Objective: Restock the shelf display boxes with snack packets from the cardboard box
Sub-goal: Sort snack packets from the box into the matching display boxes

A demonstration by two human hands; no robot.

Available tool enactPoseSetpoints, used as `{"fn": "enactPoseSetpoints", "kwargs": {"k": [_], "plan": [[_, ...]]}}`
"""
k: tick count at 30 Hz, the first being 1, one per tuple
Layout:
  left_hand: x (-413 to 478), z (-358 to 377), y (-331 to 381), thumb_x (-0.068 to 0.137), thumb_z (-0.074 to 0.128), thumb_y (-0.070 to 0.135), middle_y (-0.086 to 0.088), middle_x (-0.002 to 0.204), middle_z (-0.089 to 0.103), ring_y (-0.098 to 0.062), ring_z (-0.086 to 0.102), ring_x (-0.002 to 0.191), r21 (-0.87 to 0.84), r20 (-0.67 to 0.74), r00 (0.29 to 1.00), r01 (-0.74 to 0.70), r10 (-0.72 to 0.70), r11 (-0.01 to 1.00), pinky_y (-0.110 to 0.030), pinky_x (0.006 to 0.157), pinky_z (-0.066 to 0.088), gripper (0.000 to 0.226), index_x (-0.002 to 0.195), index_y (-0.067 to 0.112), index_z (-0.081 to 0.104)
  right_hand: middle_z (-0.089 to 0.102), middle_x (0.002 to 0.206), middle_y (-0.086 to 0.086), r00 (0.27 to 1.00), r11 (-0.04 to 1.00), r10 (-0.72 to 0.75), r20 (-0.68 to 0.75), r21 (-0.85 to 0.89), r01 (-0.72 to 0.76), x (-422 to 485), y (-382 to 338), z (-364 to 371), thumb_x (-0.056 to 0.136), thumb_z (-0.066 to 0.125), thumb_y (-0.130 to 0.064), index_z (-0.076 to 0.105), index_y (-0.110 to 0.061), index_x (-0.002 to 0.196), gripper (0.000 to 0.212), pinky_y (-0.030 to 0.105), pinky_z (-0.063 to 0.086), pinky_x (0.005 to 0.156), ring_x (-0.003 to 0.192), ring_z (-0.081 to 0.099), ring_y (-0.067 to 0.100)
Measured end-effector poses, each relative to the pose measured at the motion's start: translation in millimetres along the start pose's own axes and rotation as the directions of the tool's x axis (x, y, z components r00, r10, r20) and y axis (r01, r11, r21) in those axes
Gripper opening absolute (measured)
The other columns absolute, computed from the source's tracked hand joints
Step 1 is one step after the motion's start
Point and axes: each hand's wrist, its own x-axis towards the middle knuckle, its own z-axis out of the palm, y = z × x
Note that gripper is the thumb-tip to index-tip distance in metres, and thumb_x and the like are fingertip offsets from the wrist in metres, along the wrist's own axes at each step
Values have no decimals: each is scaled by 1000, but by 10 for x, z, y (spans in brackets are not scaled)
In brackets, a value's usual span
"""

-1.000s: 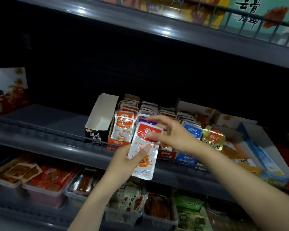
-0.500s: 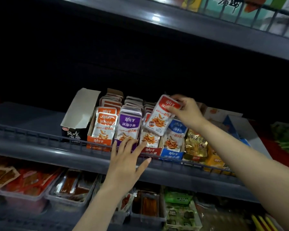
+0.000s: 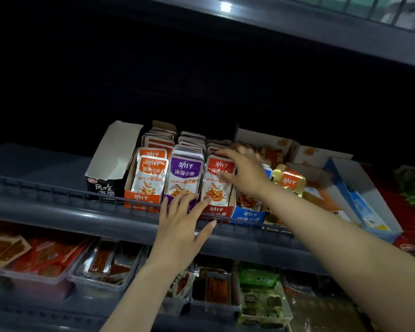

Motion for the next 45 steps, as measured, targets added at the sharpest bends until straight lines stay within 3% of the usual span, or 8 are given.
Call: {"fn": "enactPoseSetpoints", "kwargs": {"k": [10, 17, 19, 23, 27, 34, 39, 45], "plan": [[-453, 50, 125, 93, 40, 39, 8, 113, 59, -8, 50, 109, -187, -239, 963, -168, 121, 968, -23, 92, 35, 35, 115, 22, 61, 45, 122, -11, 965, 888, 7, -263, 445, 115, -1250, 12, -52, 93, 60, -20, 57, -20, 122, 29, 21, 35, 104, 121, 44, 7], [-1522, 794, 1, 98, 47, 36, 9, 116, 58, -10, 57, 104, -172, 453, 887, -5, 84, 985, -19, 76, 42, 28, 124, 28, 54, 48, 99, -16, 988, 836, 83, 134, 530, -142, -2936, 192, 975, 92, 59, -15, 57, -27, 98, 14, 7, 40, 79, 91, 50, -3], [-1768, 1075, -80, 98, 45, 41, 7, 122, 58, -10, 57, 106, -52, 674, 735, 148, -75, 988, -19, 76, 41, 38, 133, 26, 47, 50, 101, -14, 898, 807, 132, 419, 481, -343, -3301, 312, 1425, 93, 59, -22, 56, -30, 99, 10, 18, 45, 82, 91, 53, 0], [-2217, 1624, -375, 97, 42, 47, -3, 138, 50, -20, 55, 117, 77, 869, 386, 512, -310, 855, -32, 92, 47, 54, 142, 18, 35, 59, 114, 0, 470, 576, 310, 826, 230, -784, -3859, 477, 2194, 91, 61, -38, 60, -18, 112, 29, 30, 46, 89, 104, 57, 15], [-2515, 2006, -584, 100, 36, 44, -7, 147, 41, -24, 47, 126, 157, 867, 305, 581, -393, 798, -24, 89, 37, 48, 143, 23, 31, 52, 133, 10, 208, 170, 415, 886, 149, -974, -4166, 558, 2658, 92, 62, -32, 48, -5, 131, 49, 29, 41, 89, 122, 50, 23], [-2616, 2510, -920, 100, 42, 41, -5, 151, 36, -23, 43, 132, 202, 875, 216, 650, -432, 733, -28, 101, 40, 55, 149, 22, 27, 49, 92, 5, 97, -113, 453, 886, 165, -980, -4331, 705, 3328, 90, 60, -1, 52, -3, 95, 10, 14, 42, 66, 95, 48, 17], [-2571, 2852, -910, 95, 45, 51, -5, 154, 29, -26, 32, 139, 214, 884, 206, 620, -420, 755, -27, 108, 31, 64, 150, 28, 22, 46, 139, 17, 42, -102, 415, 909, 92, -991, -4408, 702, 3700, 86, 70, -19, 36, -2, 140, 66, 32, 39, 96, 128, 46, 33], [-2766, 2890, -1023, 92, 45, 57, -3, 159, 12, -27, 16, 145, 249, 900, 211, 469, -381, 847, -41, 116, 20, 75, 152, 33, 7, 57, 125, 19, 115, -156, 551, 827, 237, -959, -4493, 589, 3937, 81, 69, 7, 51, 11, 124, 47, 24, 50, 75, 117, 54, 37]]}}
